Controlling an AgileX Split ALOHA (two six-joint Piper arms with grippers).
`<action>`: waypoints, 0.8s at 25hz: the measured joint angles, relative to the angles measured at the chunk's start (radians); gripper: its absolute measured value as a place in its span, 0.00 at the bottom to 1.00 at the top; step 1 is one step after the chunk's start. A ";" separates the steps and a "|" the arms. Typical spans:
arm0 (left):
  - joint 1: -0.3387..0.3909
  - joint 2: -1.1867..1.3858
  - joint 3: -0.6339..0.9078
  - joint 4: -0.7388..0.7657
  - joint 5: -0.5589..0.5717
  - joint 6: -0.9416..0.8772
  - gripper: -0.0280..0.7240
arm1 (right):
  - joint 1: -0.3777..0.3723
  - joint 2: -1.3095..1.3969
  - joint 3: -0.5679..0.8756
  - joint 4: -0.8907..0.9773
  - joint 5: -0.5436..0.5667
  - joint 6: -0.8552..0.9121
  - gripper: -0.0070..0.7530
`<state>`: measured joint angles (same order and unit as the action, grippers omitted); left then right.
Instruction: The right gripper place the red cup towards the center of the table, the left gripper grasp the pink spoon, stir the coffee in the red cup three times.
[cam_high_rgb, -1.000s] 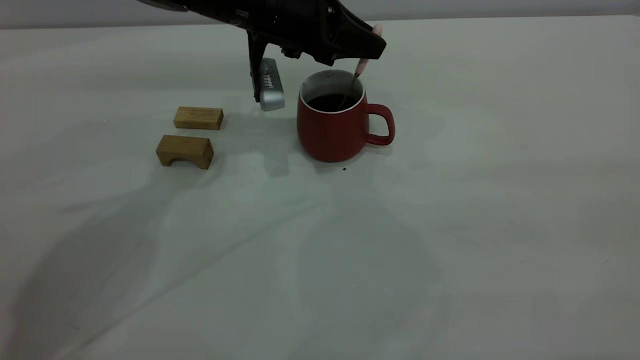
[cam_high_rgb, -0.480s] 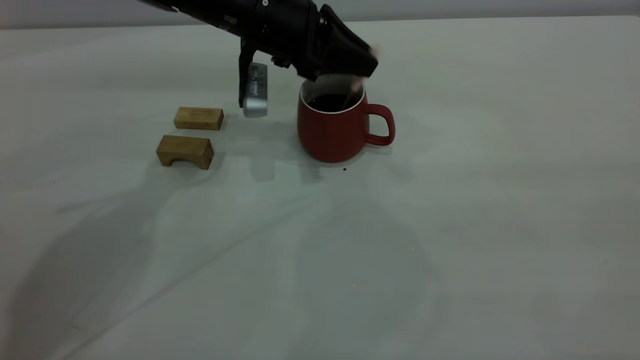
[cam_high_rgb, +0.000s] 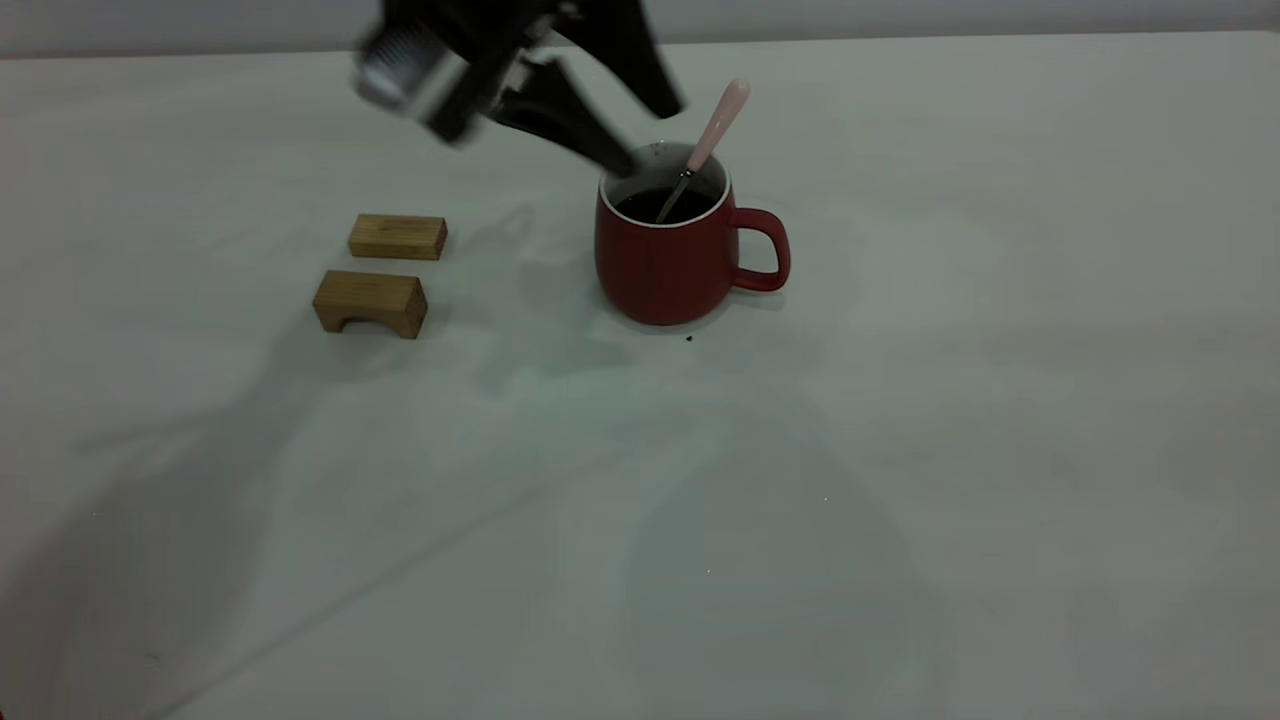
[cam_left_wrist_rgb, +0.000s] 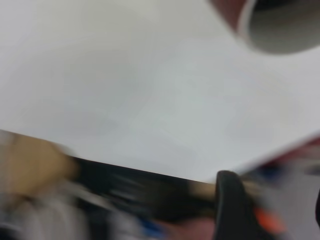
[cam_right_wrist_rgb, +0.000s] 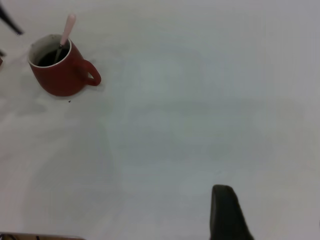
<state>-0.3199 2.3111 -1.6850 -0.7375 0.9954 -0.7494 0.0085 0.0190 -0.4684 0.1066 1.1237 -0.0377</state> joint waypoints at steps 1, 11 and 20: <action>-0.002 -0.029 0.000 0.075 0.030 0.012 0.63 | 0.000 0.000 0.000 0.000 0.000 0.000 0.64; -0.009 -0.322 0.001 0.637 0.171 0.029 0.56 | 0.000 0.000 0.000 0.000 0.001 0.001 0.64; -0.009 -0.691 0.042 0.856 0.167 0.343 0.55 | 0.000 0.000 0.000 0.000 0.001 0.000 0.64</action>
<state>-0.3288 1.6203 -1.6427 0.1189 1.1624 -0.4061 0.0085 0.0190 -0.4684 0.1066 1.1249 -0.0379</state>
